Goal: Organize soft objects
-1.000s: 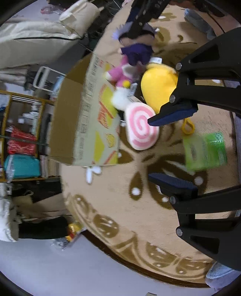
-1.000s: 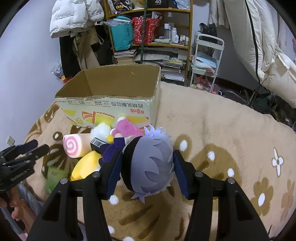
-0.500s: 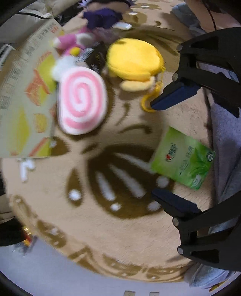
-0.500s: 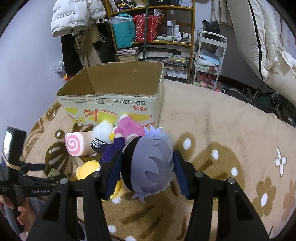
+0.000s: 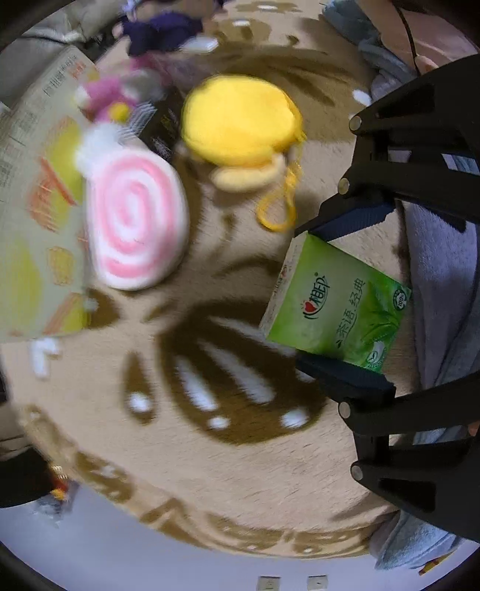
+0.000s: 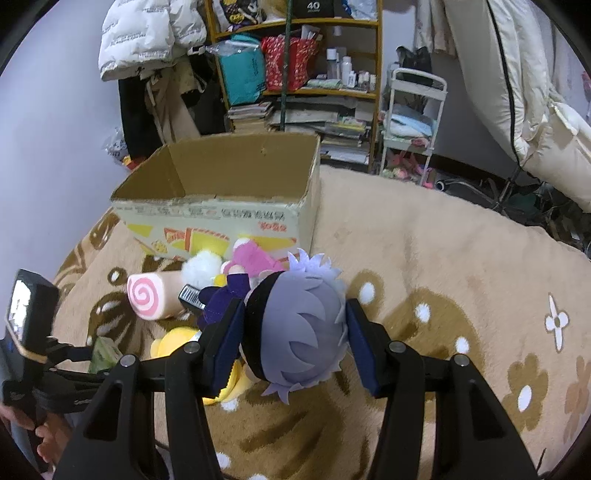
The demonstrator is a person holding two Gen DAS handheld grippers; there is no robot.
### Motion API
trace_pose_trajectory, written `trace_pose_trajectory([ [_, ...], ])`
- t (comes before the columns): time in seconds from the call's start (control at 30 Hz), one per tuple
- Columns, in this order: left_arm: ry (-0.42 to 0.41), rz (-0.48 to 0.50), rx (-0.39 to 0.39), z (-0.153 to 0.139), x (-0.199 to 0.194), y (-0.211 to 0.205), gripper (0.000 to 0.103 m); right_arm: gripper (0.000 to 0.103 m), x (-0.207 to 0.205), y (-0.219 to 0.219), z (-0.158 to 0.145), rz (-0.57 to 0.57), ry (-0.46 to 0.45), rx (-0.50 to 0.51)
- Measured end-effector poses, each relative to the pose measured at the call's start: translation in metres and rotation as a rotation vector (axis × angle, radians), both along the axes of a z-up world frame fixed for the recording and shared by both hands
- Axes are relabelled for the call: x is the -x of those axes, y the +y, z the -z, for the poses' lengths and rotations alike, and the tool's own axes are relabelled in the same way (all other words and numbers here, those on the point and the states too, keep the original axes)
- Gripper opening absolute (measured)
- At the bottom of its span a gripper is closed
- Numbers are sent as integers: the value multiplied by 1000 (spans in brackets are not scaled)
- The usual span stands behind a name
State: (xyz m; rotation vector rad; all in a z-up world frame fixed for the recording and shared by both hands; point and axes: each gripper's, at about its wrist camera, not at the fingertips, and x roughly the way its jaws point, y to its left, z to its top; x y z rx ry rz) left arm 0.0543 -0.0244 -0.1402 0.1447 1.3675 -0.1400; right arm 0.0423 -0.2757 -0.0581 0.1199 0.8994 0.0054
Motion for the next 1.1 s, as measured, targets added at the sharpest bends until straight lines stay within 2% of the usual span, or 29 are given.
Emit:
trace_pose_trajectory([
  [0.13, -183, 23, 51, -35, 12, -7, 60, 58, 1, -4, -10, 27, -51, -5],
  [0.27, -412, 52, 41, -77, 22, -19, 61, 58, -2, -8, -25, 44, -139, -6],
  [0.43, -593, 57, 86, -115, 17, -22, 61, 58, -7, -11, -43, 39, -218, -16],
  [0.57, -713, 76, 57, -142, 7, -28, 61, 58, -20, -12, -51, 29, -239, -21],
  [0.67, -764, 78, 69, -157, -7, -29, 61, 58, -27, -13, -55, 17, -264, -22],
  [0.8, -793, 71, 67, -170, -31, -32, 61, 58, -34, -13, -60, 9, -309, -30],
  [1.1, -853, 89, 86, -172, -72, -45, 61, 58, -55, -13, -69, 4, -383, -62],
])
